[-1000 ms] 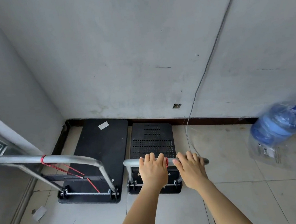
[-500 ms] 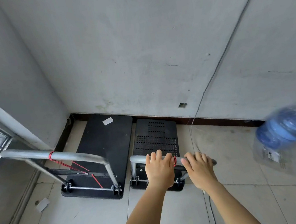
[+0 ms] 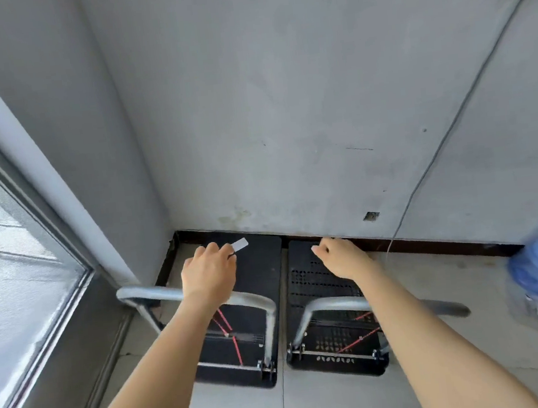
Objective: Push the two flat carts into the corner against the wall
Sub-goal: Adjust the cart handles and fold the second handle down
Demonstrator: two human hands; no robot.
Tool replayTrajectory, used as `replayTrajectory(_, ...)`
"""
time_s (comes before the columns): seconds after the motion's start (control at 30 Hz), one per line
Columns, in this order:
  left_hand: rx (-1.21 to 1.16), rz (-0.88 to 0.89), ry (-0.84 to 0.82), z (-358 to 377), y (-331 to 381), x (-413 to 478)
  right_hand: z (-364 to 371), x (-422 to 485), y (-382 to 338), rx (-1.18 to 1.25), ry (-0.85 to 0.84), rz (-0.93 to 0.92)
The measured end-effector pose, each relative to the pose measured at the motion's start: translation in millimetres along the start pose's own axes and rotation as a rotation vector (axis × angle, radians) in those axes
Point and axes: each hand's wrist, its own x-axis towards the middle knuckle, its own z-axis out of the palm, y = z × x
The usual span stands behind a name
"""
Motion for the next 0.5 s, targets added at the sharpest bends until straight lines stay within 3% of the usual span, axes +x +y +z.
replayTrajectory(0.1, -0.027, 0.051, -0.046, -15, -50, 13, 19, 7, -89, 0.034, -0.017, -0.023)
replayTrajectory(0.3, 0.084, 0.105, -0.399, -7, -167, 13, 126, -21, -208, -0.022, -0.004, -0.028)
replayTrajectory(0.37, 0.014, 0.104, -0.364, 11, -185, 3, 164, -31, -216, -0.042, 0.168, 0.009)
replayTrajectory(0.5, -0.2, 0.055, -0.106, 41, -189, 3, 189, -16, -210, -0.04, 0.448, -0.039)
